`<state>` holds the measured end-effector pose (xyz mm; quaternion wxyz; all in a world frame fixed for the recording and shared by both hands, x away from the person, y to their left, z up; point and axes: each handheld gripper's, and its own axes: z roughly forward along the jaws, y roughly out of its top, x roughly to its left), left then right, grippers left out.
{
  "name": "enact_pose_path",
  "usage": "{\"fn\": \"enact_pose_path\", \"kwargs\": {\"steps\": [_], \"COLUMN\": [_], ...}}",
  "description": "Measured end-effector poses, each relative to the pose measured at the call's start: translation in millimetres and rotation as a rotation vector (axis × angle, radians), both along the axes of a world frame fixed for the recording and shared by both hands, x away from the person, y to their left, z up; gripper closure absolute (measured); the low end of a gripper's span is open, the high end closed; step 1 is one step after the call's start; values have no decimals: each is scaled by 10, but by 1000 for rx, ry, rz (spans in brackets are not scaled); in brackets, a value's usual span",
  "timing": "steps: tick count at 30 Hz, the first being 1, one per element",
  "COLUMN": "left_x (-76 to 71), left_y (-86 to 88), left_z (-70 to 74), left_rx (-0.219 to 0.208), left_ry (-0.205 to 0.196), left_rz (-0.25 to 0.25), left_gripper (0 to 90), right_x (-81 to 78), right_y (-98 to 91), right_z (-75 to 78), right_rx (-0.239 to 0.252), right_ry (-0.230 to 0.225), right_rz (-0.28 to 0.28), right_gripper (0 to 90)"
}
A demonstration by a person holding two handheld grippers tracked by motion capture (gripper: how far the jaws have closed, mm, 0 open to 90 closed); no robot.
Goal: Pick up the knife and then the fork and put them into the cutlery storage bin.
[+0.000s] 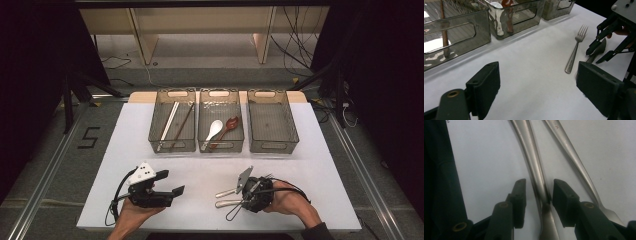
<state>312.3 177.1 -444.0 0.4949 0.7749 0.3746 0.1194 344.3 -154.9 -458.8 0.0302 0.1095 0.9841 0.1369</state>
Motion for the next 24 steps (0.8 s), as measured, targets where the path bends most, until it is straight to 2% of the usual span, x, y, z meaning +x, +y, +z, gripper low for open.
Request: {"fn": "enact_pose_path", "kwargs": {"steps": [9, 14, 24], "left_x": [-4, -8, -16], "left_y": [4, 1, 8], "left_z": [3, 3, 5], "left_rx": [-1, -2, 0], "left_ry": [-3, -2, -5], "left_rz": [1, -1, 2], "left_gripper": [189, 189, 189], "right_x": [4, -5, -35], "right_y": [43, 84, 132], "right_z": [9, 19, 28], "right_rx": [-43, -78, -116], "right_ry": [11, 17, 24], "right_rz": [1, -12, 16], "right_gripper": [745, 751, 800]}}
